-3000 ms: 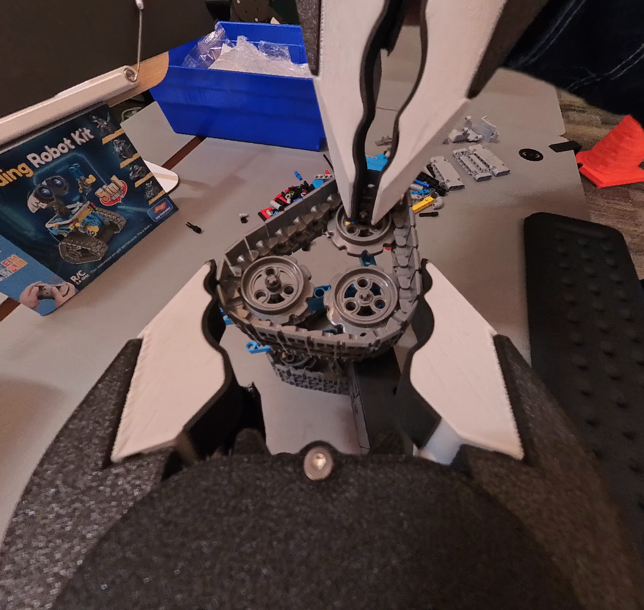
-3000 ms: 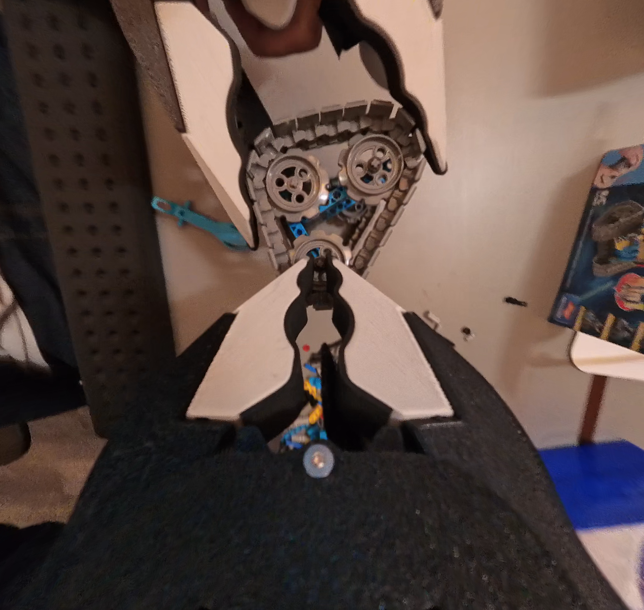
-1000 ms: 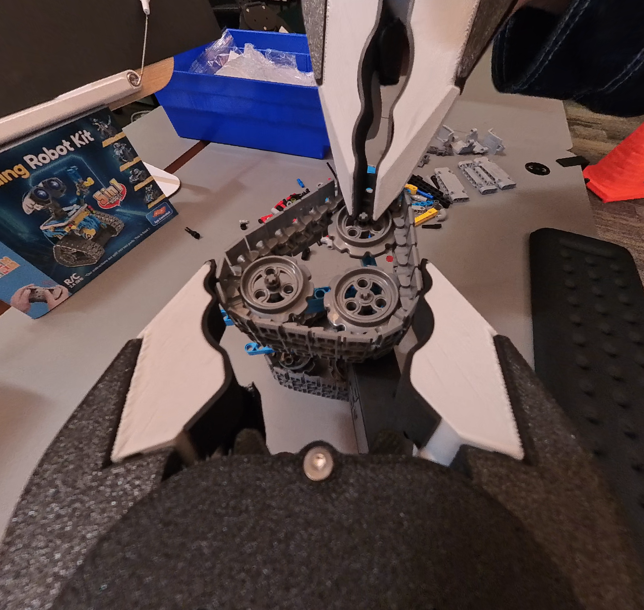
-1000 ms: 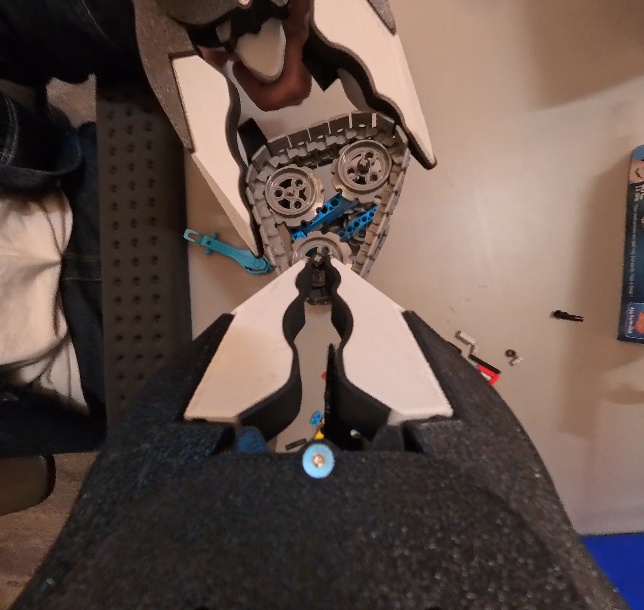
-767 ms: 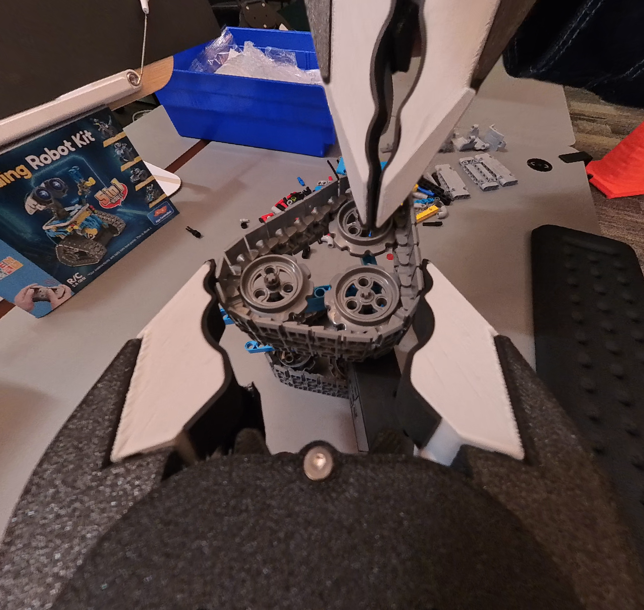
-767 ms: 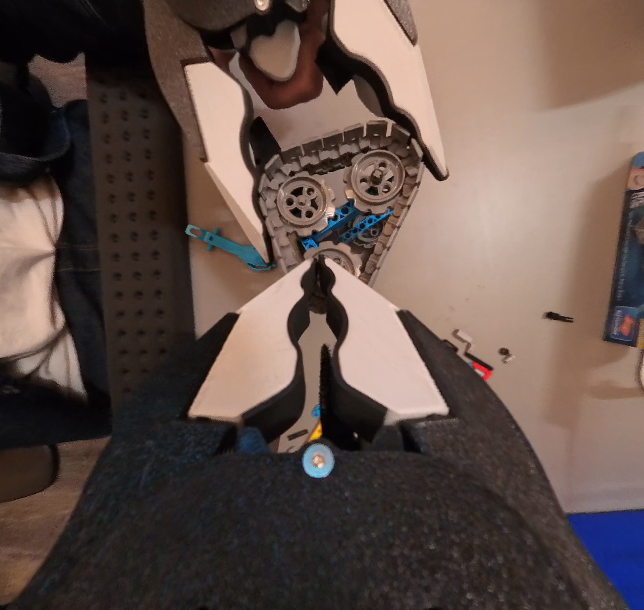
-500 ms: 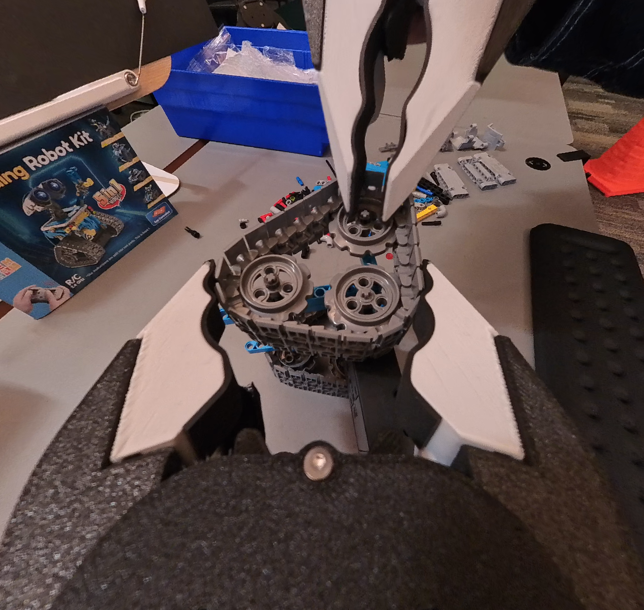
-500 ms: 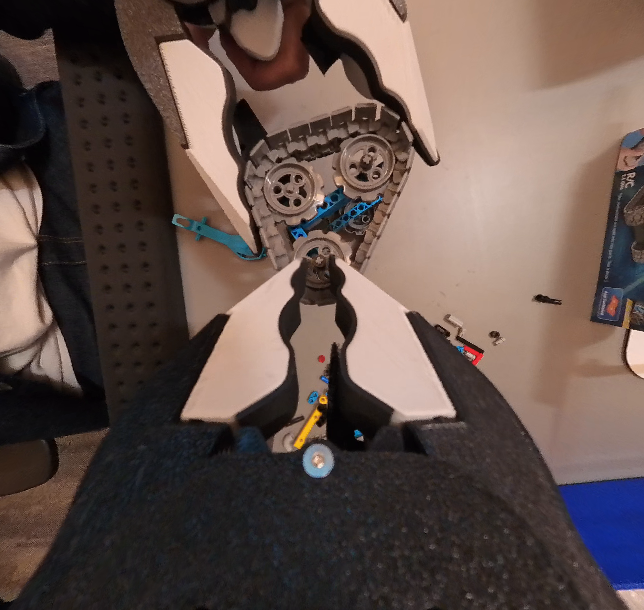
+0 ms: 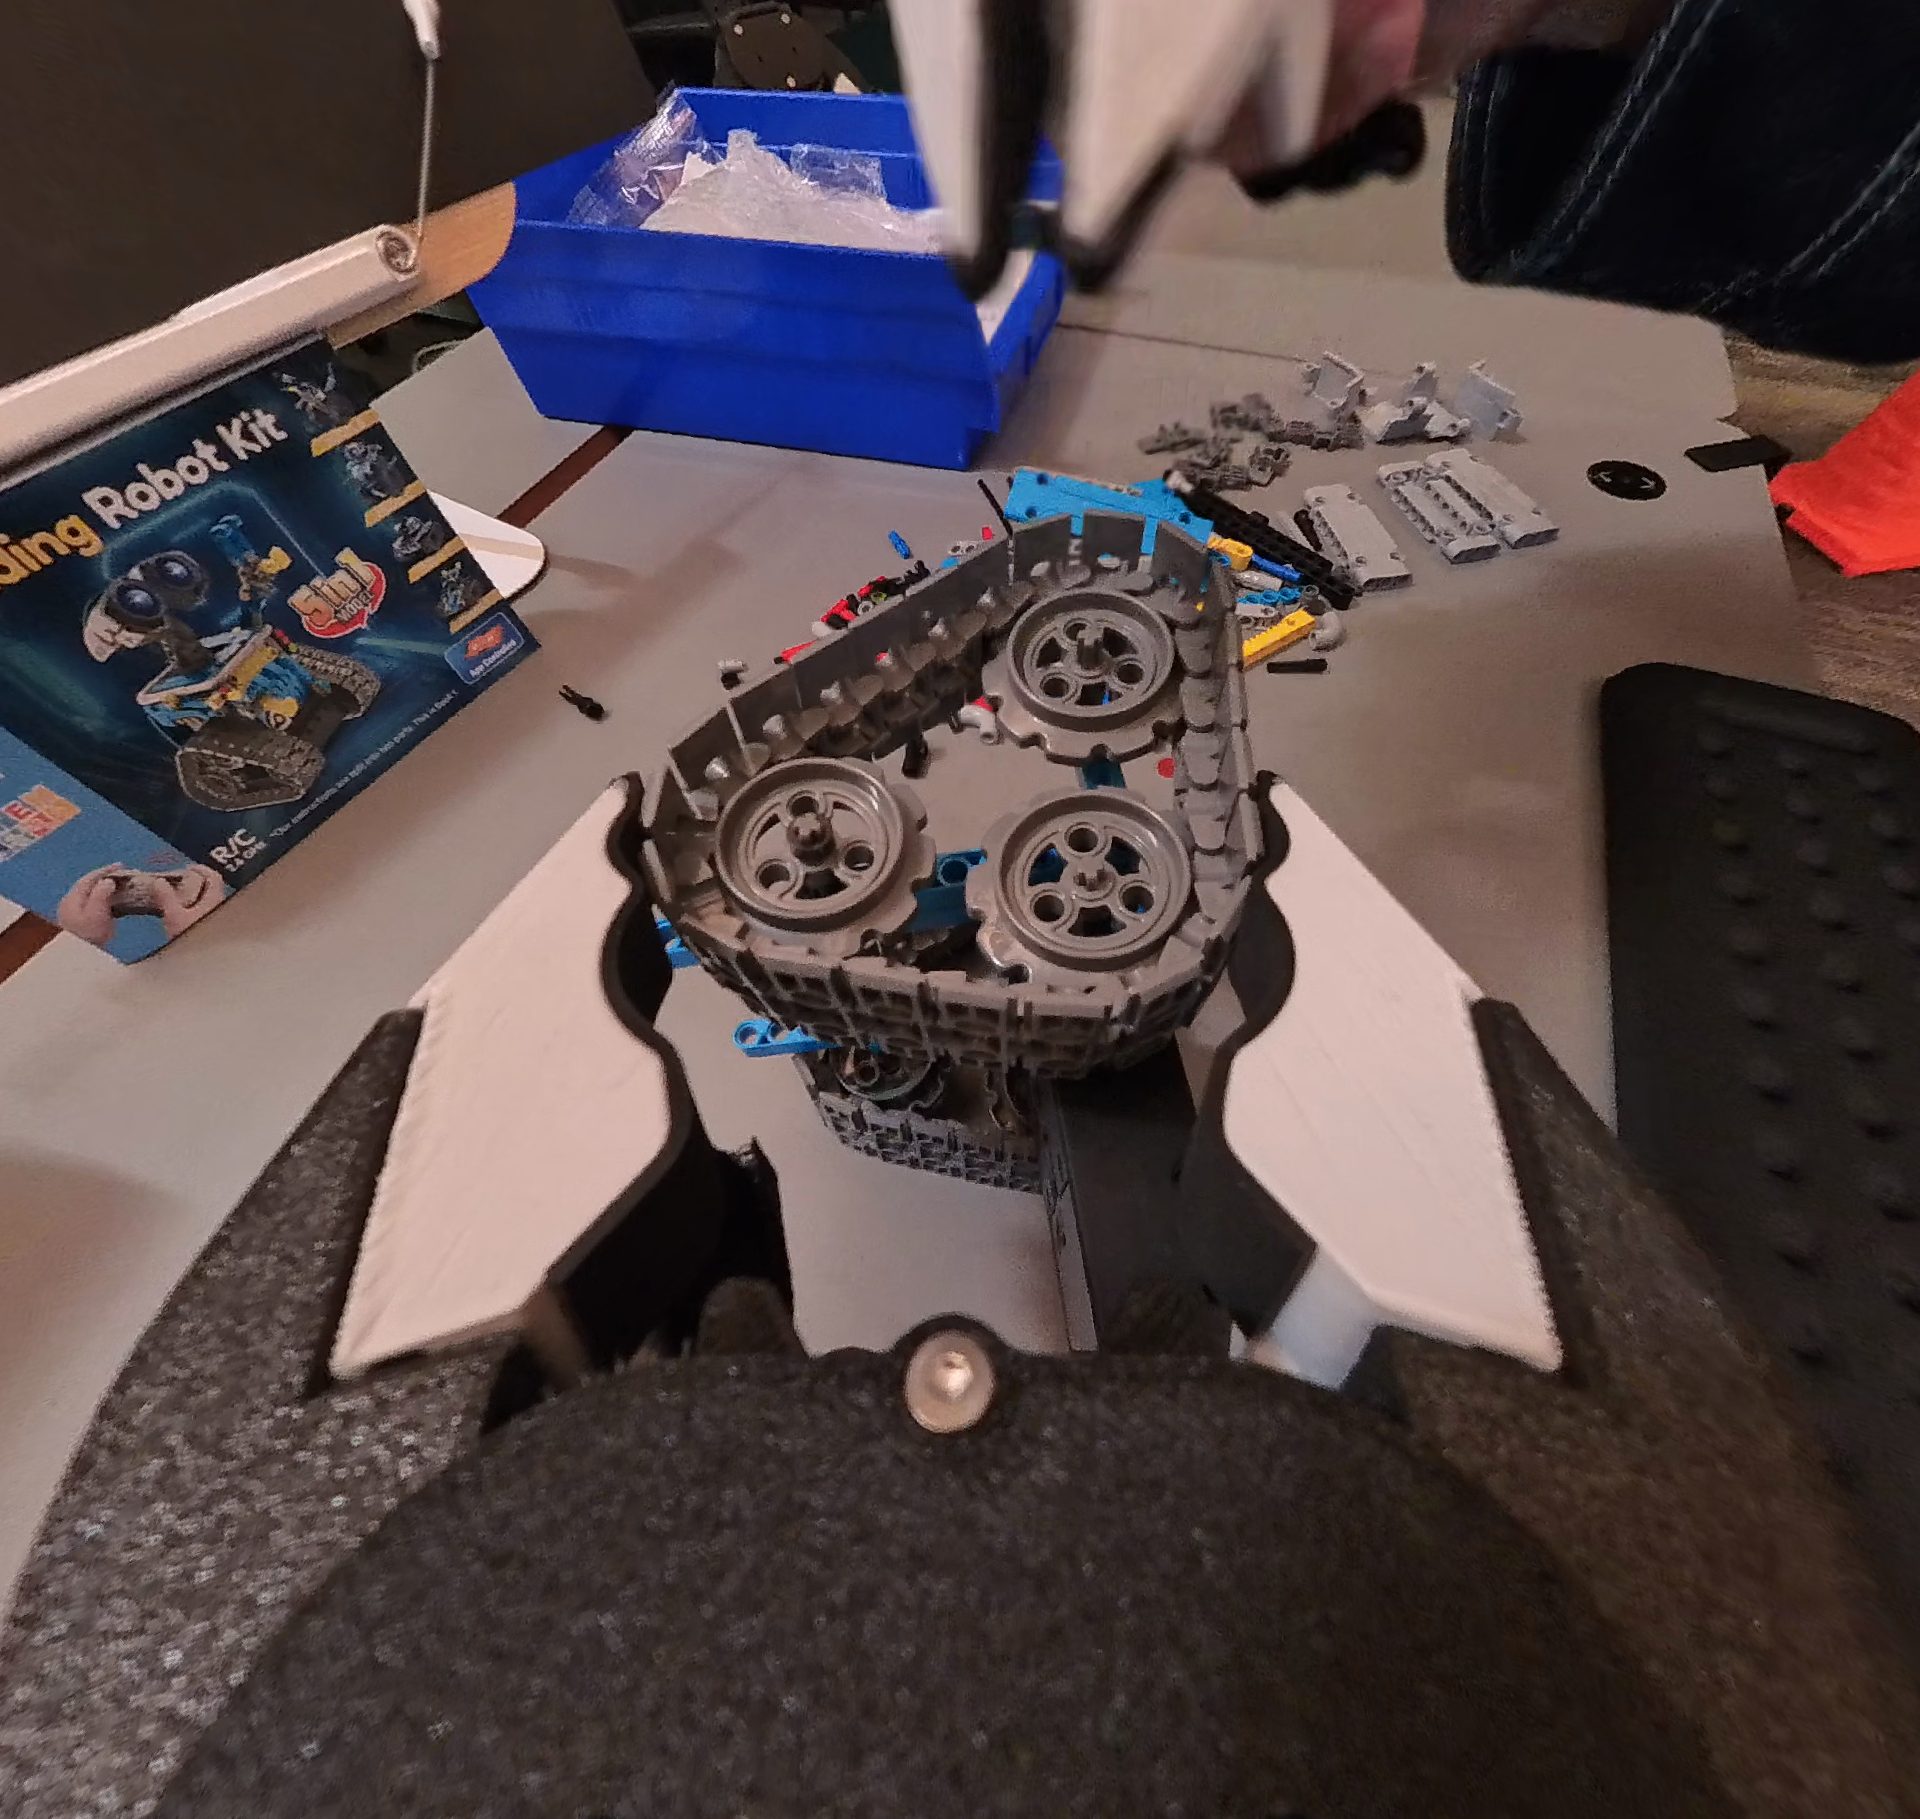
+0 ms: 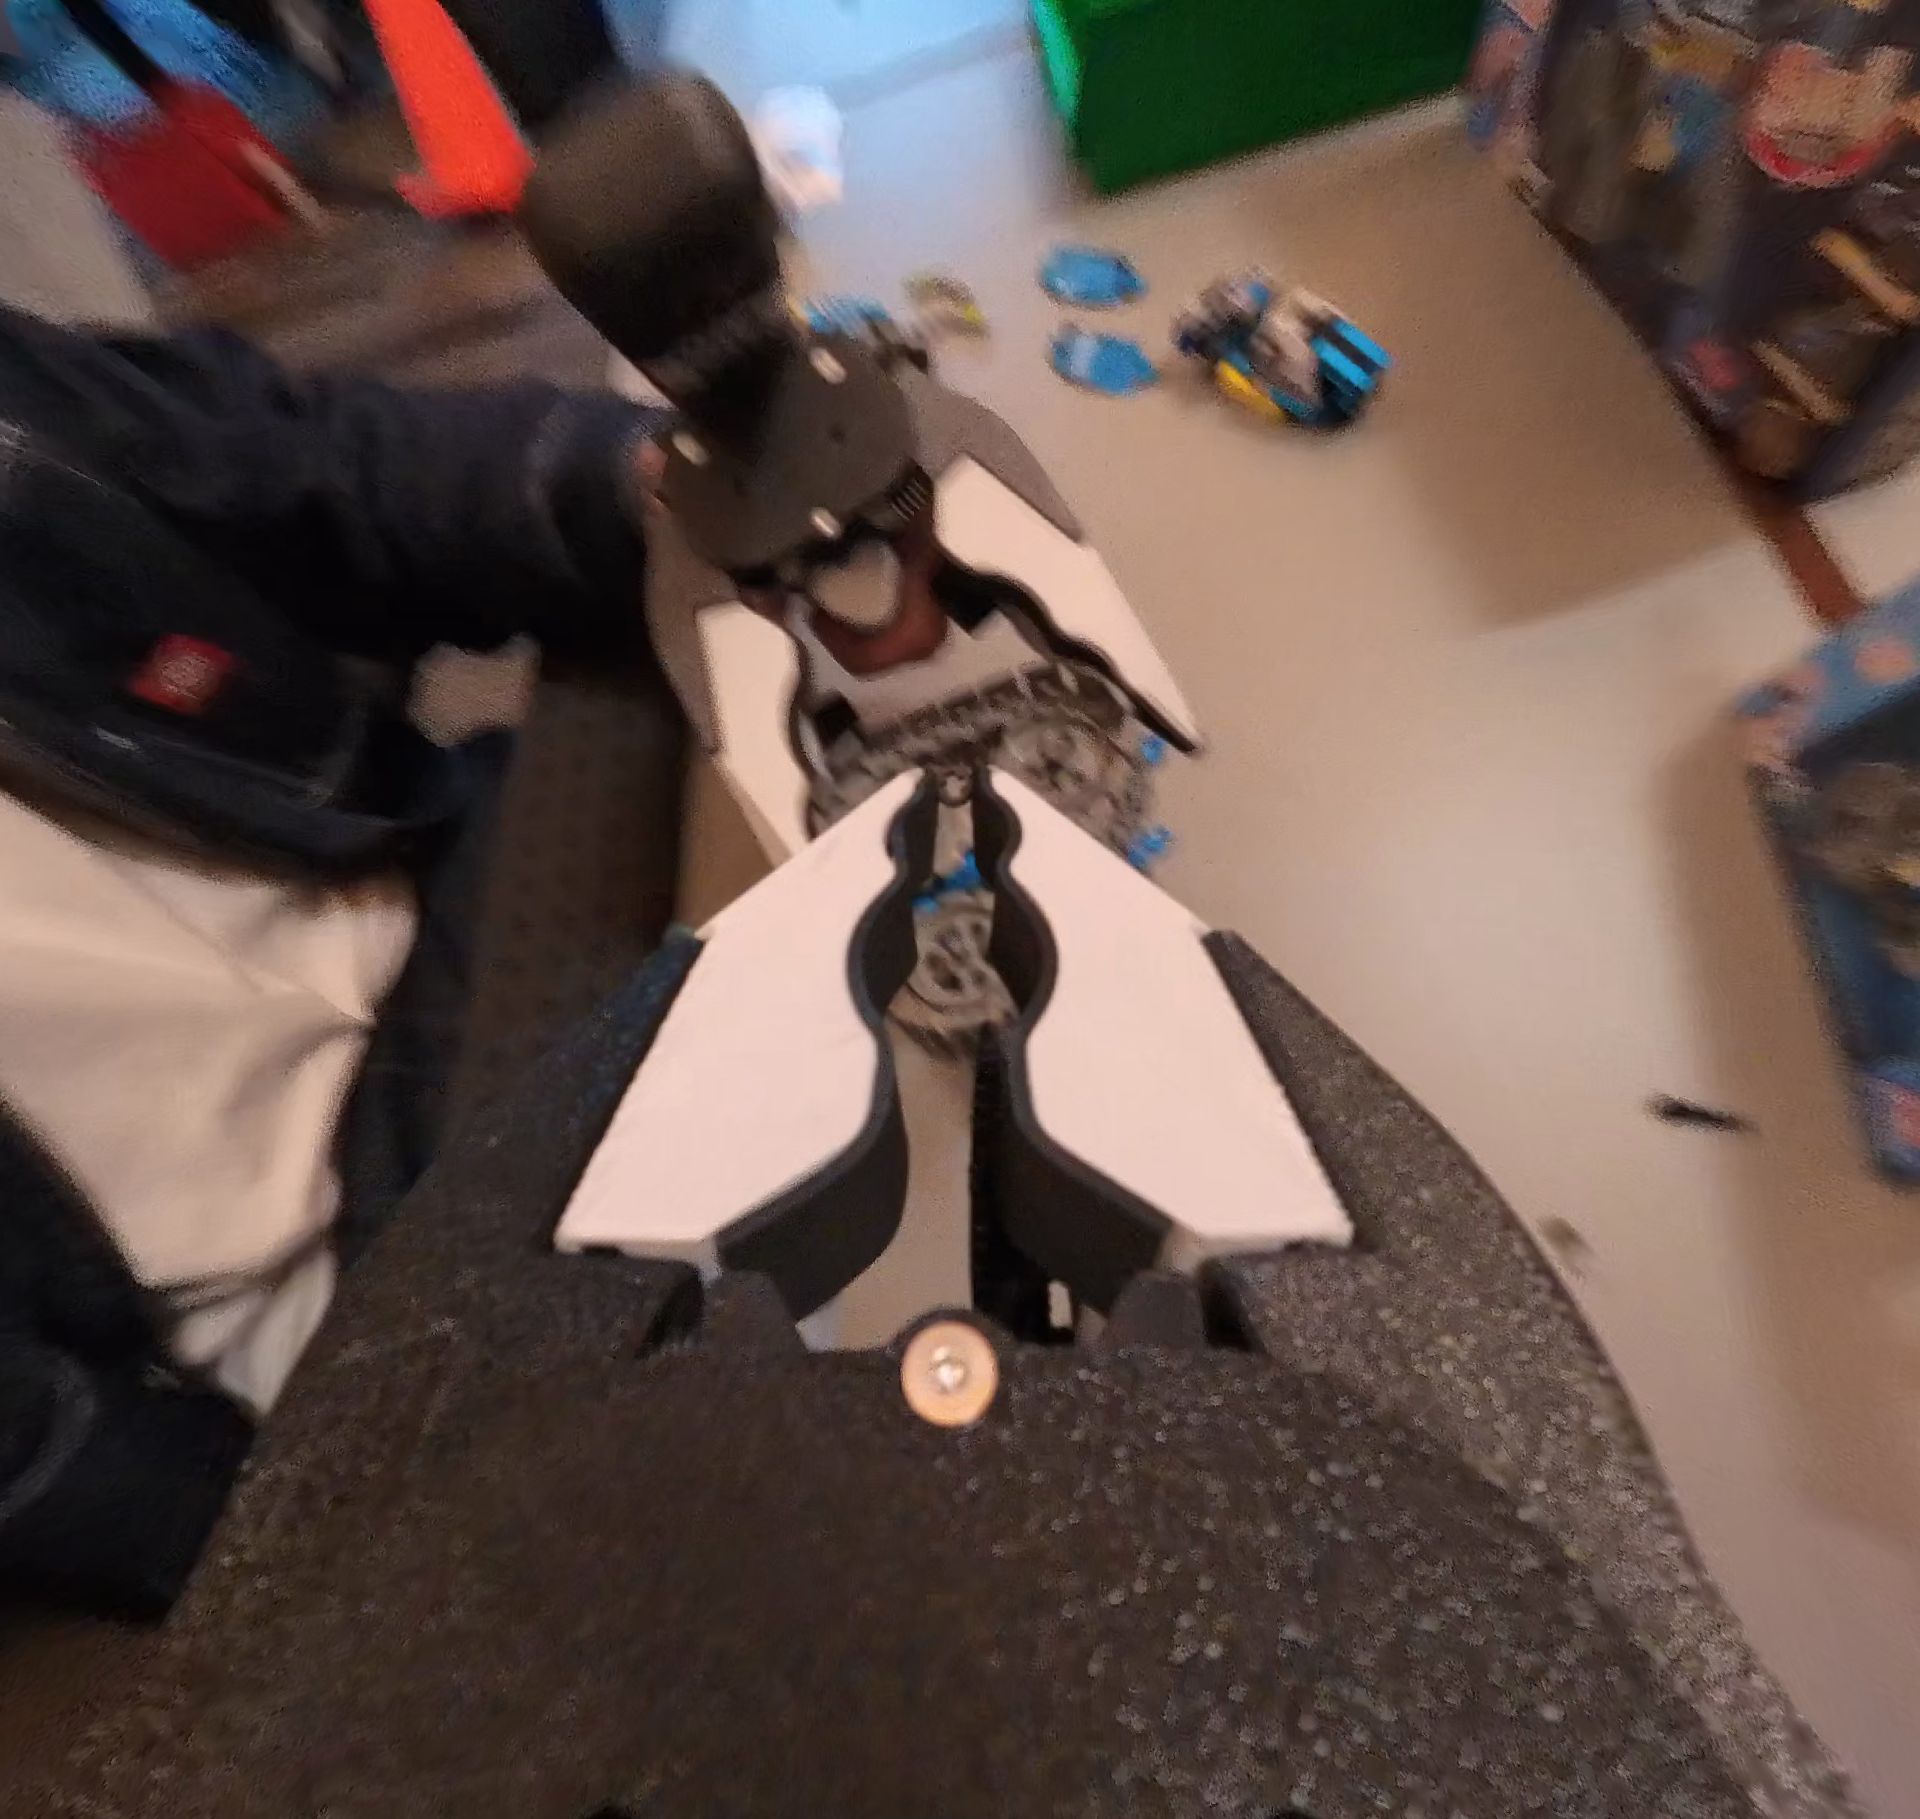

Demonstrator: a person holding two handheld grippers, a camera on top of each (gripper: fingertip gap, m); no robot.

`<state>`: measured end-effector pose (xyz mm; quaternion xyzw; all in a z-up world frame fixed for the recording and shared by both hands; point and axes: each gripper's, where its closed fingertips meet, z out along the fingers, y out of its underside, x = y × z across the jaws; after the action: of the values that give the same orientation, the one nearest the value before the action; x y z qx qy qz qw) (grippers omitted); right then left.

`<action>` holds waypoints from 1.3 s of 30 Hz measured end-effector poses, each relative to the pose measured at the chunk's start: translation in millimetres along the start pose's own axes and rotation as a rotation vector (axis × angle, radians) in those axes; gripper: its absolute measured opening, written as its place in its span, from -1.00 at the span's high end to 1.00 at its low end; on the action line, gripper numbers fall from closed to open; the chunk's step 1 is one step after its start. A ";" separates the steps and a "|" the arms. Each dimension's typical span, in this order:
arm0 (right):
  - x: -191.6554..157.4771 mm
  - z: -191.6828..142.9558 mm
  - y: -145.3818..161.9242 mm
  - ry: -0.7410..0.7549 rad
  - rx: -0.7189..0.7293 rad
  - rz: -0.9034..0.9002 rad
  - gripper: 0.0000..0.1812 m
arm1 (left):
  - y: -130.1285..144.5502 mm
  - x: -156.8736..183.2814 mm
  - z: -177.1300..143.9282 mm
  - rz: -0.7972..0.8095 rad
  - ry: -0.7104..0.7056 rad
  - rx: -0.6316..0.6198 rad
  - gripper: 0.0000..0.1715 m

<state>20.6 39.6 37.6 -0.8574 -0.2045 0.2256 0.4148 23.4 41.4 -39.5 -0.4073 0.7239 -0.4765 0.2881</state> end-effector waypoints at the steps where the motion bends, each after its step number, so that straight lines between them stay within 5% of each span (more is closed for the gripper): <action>1: 0.6 -3.7 2.6 0.012 -0.029 -0.009 0.95 | 0.2 -0.1 -0.2 -0.004 0.001 0.002 -0.30; 8: 8.7 -23.6 29.6 0.094 -0.074 0.080 0.94 | 0.0 0.4 -7.5 -0.012 0.038 0.038 -0.30; 13: 73.0 -67.7 167.0 0.505 -0.405 0.210 0.94 | 3.1 -1.8 -32.6 -0.065 0.112 0.065 -0.28; 16: 74.8 -71.6 220.9 0.507 -0.387 0.331 0.94 | 5.3 3.1 -42.0 -0.059 0.159 0.053 -0.28; 21: 65.4 -100.3 227.0 0.540 -0.173 0.368 0.94 | 11.4 14.2 -43.1 0.011 0.176 0.026 -0.29; 29: 67.0 -123.6 288.2 0.629 -0.218 0.439 0.90 | 7.1 5.8 -34.0 -0.001 0.082 0.090 -0.34; 39: 67.9 -147.6 266.0 0.610 -0.056 0.472 0.78 | 1.9 6.4 -51.0 -0.075 0.165 0.169 -0.33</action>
<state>201.5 -167.4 -109.1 -0.9196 0.1250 0.0439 0.3699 -21.5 59.5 -22.1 -0.3679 0.6864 -0.5783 0.2428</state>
